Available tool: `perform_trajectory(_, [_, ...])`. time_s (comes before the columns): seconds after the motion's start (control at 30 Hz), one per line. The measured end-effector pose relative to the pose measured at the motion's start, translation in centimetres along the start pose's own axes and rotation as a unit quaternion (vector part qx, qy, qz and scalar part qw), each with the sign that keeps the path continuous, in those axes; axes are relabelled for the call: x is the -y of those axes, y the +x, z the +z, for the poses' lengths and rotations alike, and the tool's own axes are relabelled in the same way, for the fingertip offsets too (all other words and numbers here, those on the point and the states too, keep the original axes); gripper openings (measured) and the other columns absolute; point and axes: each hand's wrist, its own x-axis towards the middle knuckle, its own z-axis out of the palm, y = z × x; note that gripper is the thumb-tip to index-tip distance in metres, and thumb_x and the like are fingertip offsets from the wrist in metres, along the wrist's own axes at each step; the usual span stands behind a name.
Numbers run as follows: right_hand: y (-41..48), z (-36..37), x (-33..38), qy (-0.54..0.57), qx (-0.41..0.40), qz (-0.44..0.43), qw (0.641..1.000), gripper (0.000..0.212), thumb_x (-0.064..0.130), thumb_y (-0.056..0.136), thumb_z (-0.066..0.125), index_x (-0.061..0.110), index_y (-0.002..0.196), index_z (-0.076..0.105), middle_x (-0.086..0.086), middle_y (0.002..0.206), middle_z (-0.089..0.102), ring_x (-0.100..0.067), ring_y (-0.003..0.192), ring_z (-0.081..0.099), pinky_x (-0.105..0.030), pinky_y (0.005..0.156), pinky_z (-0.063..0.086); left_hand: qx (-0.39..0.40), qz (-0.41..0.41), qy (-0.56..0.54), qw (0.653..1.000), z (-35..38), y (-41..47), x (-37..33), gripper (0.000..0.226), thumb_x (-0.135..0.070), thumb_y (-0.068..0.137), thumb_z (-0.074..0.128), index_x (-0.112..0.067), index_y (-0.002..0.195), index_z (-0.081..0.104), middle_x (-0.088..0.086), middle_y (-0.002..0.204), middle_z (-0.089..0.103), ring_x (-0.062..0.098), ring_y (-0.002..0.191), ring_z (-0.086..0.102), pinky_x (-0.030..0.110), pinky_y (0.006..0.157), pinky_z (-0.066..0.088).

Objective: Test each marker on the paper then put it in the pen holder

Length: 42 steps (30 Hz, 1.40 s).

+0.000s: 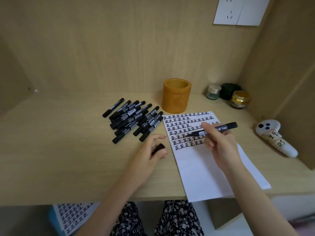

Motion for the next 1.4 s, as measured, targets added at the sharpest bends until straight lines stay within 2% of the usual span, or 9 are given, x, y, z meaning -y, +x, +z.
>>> perform_trajectory(0.1, [0.0, 0.2, -1.0, 0.030, -0.004, 0.017, 0.999, 0.031, 0.005, 0.092, 0.054, 0.016, 0.063, 0.050, 0.004, 0.049, 0.032, -0.012, 0.042, 0.032, -0.022, 0.042, 0.026, 0.013, -0.003, 0.008, 1.000, 0.1, -0.3, 0.4, 0.029, -0.026, 0.081, 0.067, -0.043, 0.102, 0.056, -0.020, 0.108, 0.065, 0.000, 0.103, 0.060, 0.024, 0.096, 0.048])
perform_trajectory(0.2, [-0.1, 1.0, -1.9, -0.071, 0.014, 0.024, 0.997, 0.019, 0.016, 0.095, 0.051, 0.006, 0.091, 0.066, -0.006, 0.050, 0.053, -0.016, 0.043, 0.051, -0.021, 0.040, 0.030, 0.033, 0.003, 0.017, 0.999, 0.4, -0.6, 0.2, 0.032, -0.024, 0.080, 0.069, -0.052, 0.093, 0.060, -0.027, 0.097, 0.065, -0.008, 0.087, 0.060, 0.015, 0.082, 0.050])
perform_trajectory(0.27, [-0.3, 1.5, -2.2, -0.139, 0.020, 0.014, 0.990, 0.022, 0.021, 0.094, 0.058, 0.003, 0.086, 0.066, -0.010, 0.054, 0.061, -0.014, 0.043, 0.056, -0.019, 0.039, 0.030, 0.046, 0.010, 0.029, 0.998, 0.4, -0.7, 0.0, 0.030, -0.027, 0.081, 0.068, -0.052, 0.097, 0.062, -0.028, 0.097, 0.065, -0.011, 0.073, 0.055, 0.010, 0.069, 0.044])
perform_trajectory(0.37, [-0.5, 1.9, -2.5, -0.171, 0.005, -0.023, 0.985, 0.023, 0.013, 0.087, 0.068, 0.001, 0.069, 0.059, -0.005, 0.047, 0.057, -0.008, 0.036, 0.048, -0.013, 0.040, 0.034, 0.084, 0.030, 0.065, 0.994, 0.3, -0.8, -0.4, 0.029, -0.028, 0.084, 0.065, -0.040, 0.109, 0.065, -0.025, 0.106, 0.063, -0.018, 0.060, 0.046, 0.003, 0.059, 0.036])
perform_trajectory(0.6, [-0.6, 1.6, -4.2, -0.228, -0.033, -0.056, 0.972, 0.022, 0.009, 0.084, 0.071, 0.008, 0.063, 0.066, 0.010, 0.063, 0.070, 0.004, 0.065, 0.064, -0.006, 0.061, 0.044, 0.092, 0.031, 0.096, 0.991, 0.4, -0.9, -0.2, 0.029, -0.030, 0.086, 0.063, -0.041, 0.113, 0.064, -0.026, 0.086, 0.052, -0.023, 0.064, 0.043, 0.001, 0.060, 0.033])
perform_trajectory(0.7, [-0.6, 1.5, -4.4, -0.245, -0.047, -0.058, 0.967, 0.022, 0.008, 0.084, 0.069, 0.003, 0.063, 0.065, 0.007, 0.060, 0.066, 0.005, 0.059, 0.059, -0.005, 0.058, 0.041, 0.095, 0.029, 0.107, 0.989, 0.3, -1.0, -0.2, 0.029, -0.032, 0.086, 0.063, -0.043, 0.112, 0.063, -0.026, 0.088, 0.052, -0.024, 0.065, 0.042, 0.000, 0.061, 0.033])
perform_trajectory(1.07, [-0.7, 1.7, -4.5, -0.270, -0.021, -0.056, 0.961, 0.026, 0.011, 0.084, 0.070, 0.013, 0.059, 0.066, 0.011, 0.057, 0.066, 0.002, 0.060, 0.060, -0.009, 0.059, 0.043, 0.099, 0.011, 0.119, 0.988, 0.3, -1.0, -0.4, 0.029, -0.035, 0.085, 0.062, -0.048, 0.111, 0.060, -0.020, 0.088, 0.056, -0.018, 0.063, 0.042, 0.004, 0.060, 0.034])
perform_trajectory(1.23, [-0.7, 1.7, -4.6, -0.293, -0.020, -0.049, 0.955, 0.024, 0.016, 0.084, 0.071, 0.010, 0.061, 0.067, -0.003, 0.062, 0.067, -0.008, 0.060, 0.059, -0.019, 0.059, 0.044, 0.096, 0.013, 0.120, 0.988, 0.3, -1.1, -0.4, 0.029, -0.035, 0.085, 0.062, -0.049, 0.110, 0.060, -0.024, 0.086, 0.054, -0.020, 0.064, 0.043, 0.003, 0.060, 0.033])
perform_trajectory(1.4, [-0.8, 1.7, -4.5, -0.308, -0.038, -0.056, 0.949, 0.027, 0.013, 0.084, 0.069, 0.015, 0.058, 0.064, 0.009, 0.054, 0.064, -0.001, 0.055, 0.057, -0.016, 0.056, 0.042, 0.099, 0.012, 0.115, 0.988, 0.3, -1.1, -0.4, 0.029, -0.035, 0.085, 0.062, -0.052, 0.108, 0.058, -0.023, 0.087, 0.055, -0.019, 0.064, 0.043, 0.003, 0.060, 0.034])
